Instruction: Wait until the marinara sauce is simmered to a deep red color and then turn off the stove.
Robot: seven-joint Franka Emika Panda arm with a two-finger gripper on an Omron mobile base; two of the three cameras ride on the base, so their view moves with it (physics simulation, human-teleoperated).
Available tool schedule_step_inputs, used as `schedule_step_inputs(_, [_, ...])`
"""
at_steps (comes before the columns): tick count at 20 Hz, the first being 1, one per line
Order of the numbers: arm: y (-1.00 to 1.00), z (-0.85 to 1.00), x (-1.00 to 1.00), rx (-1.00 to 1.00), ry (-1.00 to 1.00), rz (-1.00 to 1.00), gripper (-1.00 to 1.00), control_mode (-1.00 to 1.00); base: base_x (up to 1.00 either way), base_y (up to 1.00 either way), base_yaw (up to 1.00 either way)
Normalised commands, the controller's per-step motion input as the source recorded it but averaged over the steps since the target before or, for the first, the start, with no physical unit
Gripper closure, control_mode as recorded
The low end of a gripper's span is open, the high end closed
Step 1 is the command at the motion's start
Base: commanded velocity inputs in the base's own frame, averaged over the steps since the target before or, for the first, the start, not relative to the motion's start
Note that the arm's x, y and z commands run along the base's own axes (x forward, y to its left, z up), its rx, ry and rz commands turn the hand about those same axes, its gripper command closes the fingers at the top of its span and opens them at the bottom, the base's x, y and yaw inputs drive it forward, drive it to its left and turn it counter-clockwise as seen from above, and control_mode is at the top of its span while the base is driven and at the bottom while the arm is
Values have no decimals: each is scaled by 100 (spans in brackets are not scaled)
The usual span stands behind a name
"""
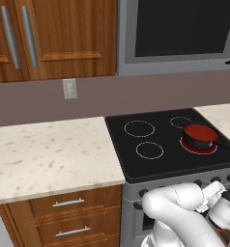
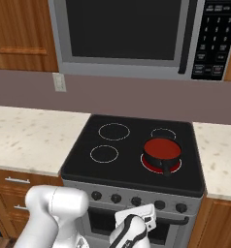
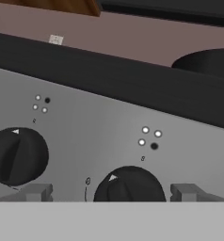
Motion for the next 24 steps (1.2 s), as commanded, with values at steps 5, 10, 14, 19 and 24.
schedule_step_inputs(5, [0,0,12,0,0,0,-100,-100,0,0,0])
schedule_step_inputs(10, [-3,0,9,0,0,0,-100,-100,0,0,0])
schedule_step_inputs(14, [-11,0,0,0,0,0,-100,-100,0,0,0])
schedule_step_inputs(19, [-6,0,0,0,0,0,-100,-100,0,0,0])
schedule_step_inputs(24, [0,0,0,0,0,0,100,-100,0,0,0])
